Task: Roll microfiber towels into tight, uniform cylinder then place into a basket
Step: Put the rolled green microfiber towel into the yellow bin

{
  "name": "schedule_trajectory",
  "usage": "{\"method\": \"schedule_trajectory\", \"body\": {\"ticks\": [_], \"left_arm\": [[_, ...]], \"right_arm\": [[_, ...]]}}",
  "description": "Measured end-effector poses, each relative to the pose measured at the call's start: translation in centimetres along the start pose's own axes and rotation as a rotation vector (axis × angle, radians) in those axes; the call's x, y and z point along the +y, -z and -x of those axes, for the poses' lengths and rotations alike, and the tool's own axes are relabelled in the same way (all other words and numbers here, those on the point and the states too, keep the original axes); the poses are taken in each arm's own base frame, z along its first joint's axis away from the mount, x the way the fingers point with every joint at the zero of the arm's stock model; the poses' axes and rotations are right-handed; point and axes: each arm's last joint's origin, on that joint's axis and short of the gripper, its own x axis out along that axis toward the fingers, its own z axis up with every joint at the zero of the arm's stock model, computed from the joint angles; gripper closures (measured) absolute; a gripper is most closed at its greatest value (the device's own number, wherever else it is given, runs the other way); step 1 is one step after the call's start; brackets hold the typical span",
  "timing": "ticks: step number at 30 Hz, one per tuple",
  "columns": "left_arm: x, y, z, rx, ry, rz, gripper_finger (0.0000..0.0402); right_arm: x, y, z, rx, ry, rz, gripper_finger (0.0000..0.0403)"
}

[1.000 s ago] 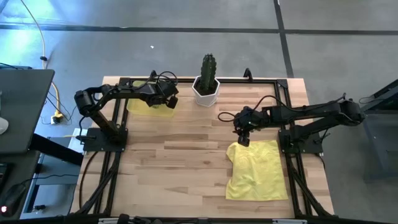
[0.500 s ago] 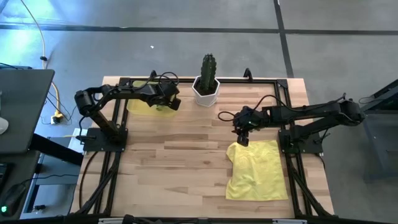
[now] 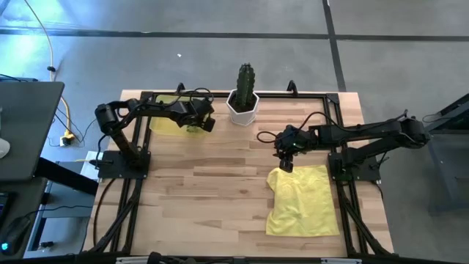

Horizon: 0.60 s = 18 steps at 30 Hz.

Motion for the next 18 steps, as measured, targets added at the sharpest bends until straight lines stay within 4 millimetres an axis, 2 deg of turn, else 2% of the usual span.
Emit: {"method": "schedule_trajectory", "body": {"ticks": [11, 15, 18], "left_arm": [[-0.1, -0.6, 0.3, 0.007, 0.039, -0.049, 0.0275], [-0.2, -1.8, 1.5, 0.011, -0.006, -0.121, 0.0248], [-0.3, -3.4, 3.2, 0.012, -0.041, -0.174, 0.0237]], "right_arm": [[0.0, 0.0, 0.0, 0.000, 0.000, 0.000, 0.0261], [0.0, 0.0, 0.0, 0.001, 0.000, 0.000, 0.0261], [0.0, 0.1, 0.0, 0.007, -0.006, 0.000, 0.0261]]}}
